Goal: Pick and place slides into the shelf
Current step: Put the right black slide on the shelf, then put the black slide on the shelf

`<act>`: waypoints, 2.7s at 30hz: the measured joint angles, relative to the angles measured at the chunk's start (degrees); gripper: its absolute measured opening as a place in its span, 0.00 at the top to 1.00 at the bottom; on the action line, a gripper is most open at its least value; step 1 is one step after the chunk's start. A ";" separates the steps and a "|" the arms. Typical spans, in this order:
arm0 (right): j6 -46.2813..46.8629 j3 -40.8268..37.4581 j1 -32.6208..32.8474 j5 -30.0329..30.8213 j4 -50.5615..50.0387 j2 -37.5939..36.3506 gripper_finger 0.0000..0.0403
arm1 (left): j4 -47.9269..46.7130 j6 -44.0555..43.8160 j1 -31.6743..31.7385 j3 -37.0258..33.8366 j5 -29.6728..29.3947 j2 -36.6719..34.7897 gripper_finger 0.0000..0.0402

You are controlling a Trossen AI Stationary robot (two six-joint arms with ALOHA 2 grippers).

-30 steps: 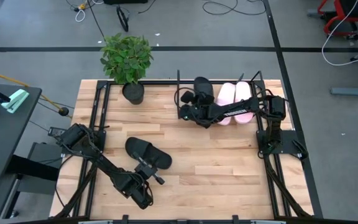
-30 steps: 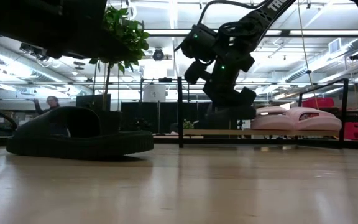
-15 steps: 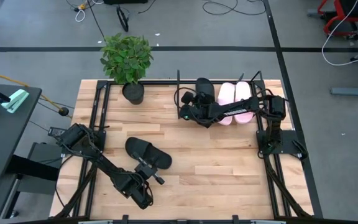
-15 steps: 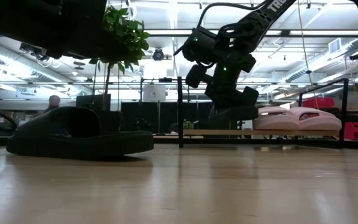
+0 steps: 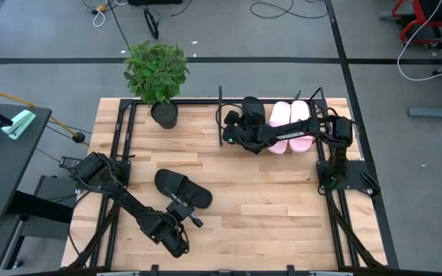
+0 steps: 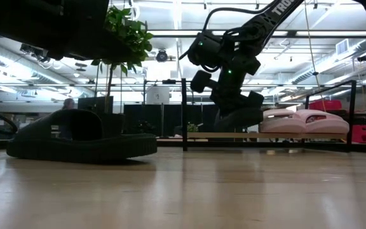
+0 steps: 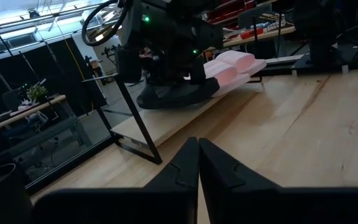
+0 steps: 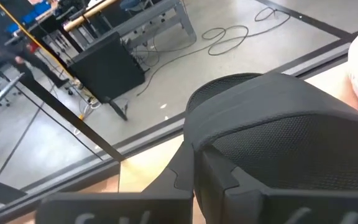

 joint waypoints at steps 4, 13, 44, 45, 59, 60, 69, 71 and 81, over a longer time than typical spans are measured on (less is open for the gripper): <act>-1.65 -0.02 -0.04 -0.07 -0.11 0.00 0.98 | -0.01 -0.02 0.00 0.00 -0.01 0.00 0.94; -2.29 -0.02 -0.15 -1.52 -0.18 0.00 0.97 | -0.01 -0.04 0.00 0.01 -0.01 0.00 0.96; -5.83 -0.07 0.58 -7.14 -1.46 -0.09 0.62 | -0.02 -0.04 -0.06 0.00 -0.01 -0.02 0.97; -5.83 -0.07 0.76 -7.25 -1.44 -0.09 0.62 | -0.04 -0.04 -0.07 0.00 -0.01 -0.02 0.96; -9.27 0.00 6.31 -4.83 -9.24 -6.75 0.62 | -1.46 -0.17 -0.42 0.02 0.01 -0.03 0.96; -9.56 0.00 7.32 -4.53 -10.46 -7.59 0.62 | -1.60 -0.18 -0.42 0.02 0.01 -0.04 0.97; -10.02 0.00 25.22 -3.21 -26.81 -14.97 0.62 | -2.81 -1.23 -0.46 0.02 0.32 -0.04 0.96; -9.67 0.00 30.56 -1.66 -26.72 -15.24 0.62 | -3.78 -2.00 -0.45 0.02 0.94 -0.04 0.95; -8.06 0.02 47.61 0.82 -24.67 -11.84 0.62 | -6.11 -3.63 2.71 0.00 16.83 -0.04 0.99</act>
